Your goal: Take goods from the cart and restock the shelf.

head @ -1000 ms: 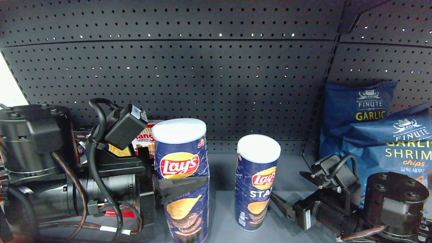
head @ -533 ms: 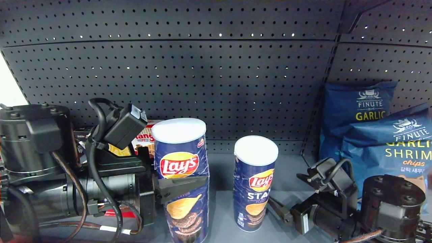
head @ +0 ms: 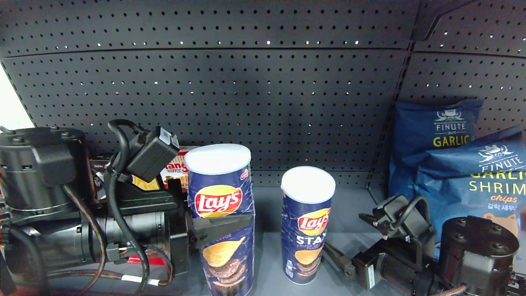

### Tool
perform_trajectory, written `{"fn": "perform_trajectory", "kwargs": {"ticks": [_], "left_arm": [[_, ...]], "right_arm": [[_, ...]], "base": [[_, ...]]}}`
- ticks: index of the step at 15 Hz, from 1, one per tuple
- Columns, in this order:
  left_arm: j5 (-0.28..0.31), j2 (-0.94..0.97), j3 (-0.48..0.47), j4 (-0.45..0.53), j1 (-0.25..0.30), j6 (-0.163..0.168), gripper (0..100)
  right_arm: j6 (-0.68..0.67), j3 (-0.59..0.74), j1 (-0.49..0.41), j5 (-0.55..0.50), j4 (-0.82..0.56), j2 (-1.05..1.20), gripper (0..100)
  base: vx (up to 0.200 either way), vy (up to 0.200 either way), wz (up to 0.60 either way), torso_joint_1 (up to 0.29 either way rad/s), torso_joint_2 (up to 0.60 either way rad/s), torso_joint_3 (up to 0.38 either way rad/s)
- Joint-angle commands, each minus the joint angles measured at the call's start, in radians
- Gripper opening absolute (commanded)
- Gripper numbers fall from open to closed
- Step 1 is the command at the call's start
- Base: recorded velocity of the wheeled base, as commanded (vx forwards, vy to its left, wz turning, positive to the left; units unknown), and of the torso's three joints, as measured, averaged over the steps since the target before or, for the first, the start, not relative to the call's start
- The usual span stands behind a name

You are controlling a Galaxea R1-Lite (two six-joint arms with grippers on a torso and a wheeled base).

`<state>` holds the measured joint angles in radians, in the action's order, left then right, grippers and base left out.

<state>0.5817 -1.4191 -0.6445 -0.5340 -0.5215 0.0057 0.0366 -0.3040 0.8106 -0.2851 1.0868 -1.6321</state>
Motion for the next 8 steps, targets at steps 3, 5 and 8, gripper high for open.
{"fn": "perform_trajectory", "kwargs": {"ticks": [3,5,8], "left_arm": [[0.000,-0.001,0.002,-0.001,0.000,0.000,0],[0.000,0.000,0.003,-0.001,0.000,0.000,0],[0.000,0.000,0.011,-0.004,0.001,0.000,0]], "right_arm": [[0.000,0.003,0.010,-0.008,0.004,0.011,100],[0.000,-0.010,-0.025,-0.011,0.007,0.083,100],[0.000,0.002,-0.156,-0.003,0.007,0.253,100]], "base": [[0.000,0.000,0.00,0.000,0.00,0.000],[0.000,0.000,0.00,0.000,0.00,0.000],[0.000,0.000,0.00,0.000,0.00,0.000]]}}
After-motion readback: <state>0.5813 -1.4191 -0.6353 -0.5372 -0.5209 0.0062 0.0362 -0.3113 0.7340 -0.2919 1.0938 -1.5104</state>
